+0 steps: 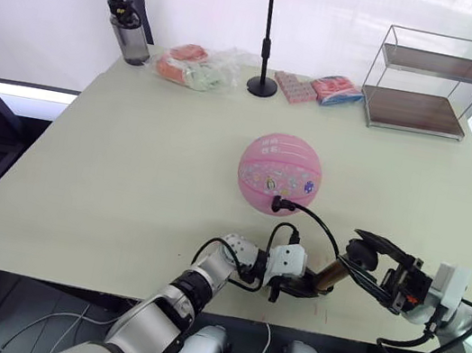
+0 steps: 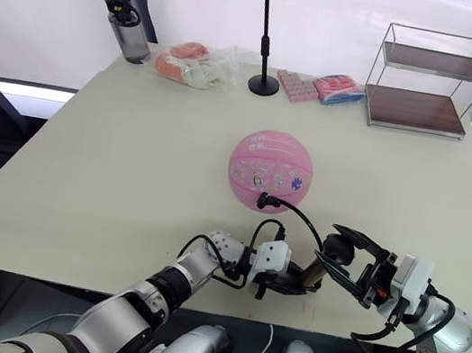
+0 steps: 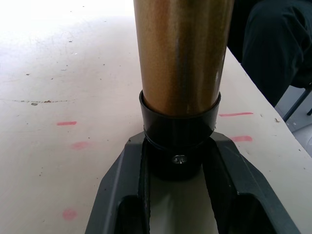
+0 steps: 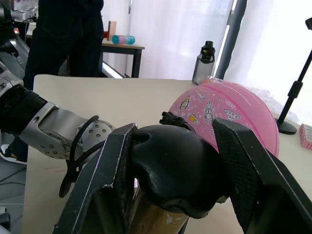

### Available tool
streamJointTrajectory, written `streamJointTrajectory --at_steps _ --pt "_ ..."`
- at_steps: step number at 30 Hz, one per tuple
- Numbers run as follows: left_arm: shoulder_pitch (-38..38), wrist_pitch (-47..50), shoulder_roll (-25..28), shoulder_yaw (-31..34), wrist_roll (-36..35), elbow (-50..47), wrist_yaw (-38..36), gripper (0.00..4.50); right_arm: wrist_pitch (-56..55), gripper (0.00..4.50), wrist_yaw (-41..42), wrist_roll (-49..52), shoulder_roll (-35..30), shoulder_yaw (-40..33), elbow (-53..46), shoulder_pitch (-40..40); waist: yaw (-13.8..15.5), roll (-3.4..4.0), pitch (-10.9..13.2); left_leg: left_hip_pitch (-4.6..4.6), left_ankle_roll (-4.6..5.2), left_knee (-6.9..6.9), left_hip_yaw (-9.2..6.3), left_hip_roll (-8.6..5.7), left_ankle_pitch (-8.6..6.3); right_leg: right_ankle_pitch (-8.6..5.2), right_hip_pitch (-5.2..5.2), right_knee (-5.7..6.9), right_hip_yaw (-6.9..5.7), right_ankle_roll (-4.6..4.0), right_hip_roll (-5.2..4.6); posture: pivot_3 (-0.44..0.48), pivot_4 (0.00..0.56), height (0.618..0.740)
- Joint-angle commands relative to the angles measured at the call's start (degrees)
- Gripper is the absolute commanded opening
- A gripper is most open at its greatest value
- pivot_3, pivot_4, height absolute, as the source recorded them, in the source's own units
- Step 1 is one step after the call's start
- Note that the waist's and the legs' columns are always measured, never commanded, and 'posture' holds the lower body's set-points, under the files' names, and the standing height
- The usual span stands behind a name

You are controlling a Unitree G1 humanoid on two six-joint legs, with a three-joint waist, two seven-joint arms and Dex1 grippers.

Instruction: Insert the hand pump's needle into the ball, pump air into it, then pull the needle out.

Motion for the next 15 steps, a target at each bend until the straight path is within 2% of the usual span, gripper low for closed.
streamJointTrajectory --at_steps 1,8,15 --pt "1.37 2.43 1.14 -0.5 1.33 2.26 0.42 1.09 1.42 2.1 4.77 -3.31 0.22 7.57 5.59 3.42 0.0 0.0 0.0 0.0 0.0 0.0 0.0 0.0 0.0 0.0 0.0 0.0 0.0 0.0 0.0 0.0 0.15 0.736" --pt "0.99 2.55 0.85 -0.42 1.23 2.53 0.39 1.09 -6.96 2.1 4.64 -4.47 1.03 6.54 8.26 0.89 -0.05 0.02 0.0 0.02 0.0 0.0 0.0 0.0 0.0 0.0 0.01 0.01 0.01 0.0 0.01 0.0 0.15 0.736" --pt "0.83 2.59 0.73 -0.32 1.22 2.77 0.55 1.09 -5.68 2.1 2.49 -1.41 -0.75 5.45 0.68 -0.16 -0.03 0.34 0.24 0.02 -0.01 0.05 0.0 0.0 0.01 0.0 0.0 0.08 0.02 0.0 0.02 0.0 0.15 0.736"
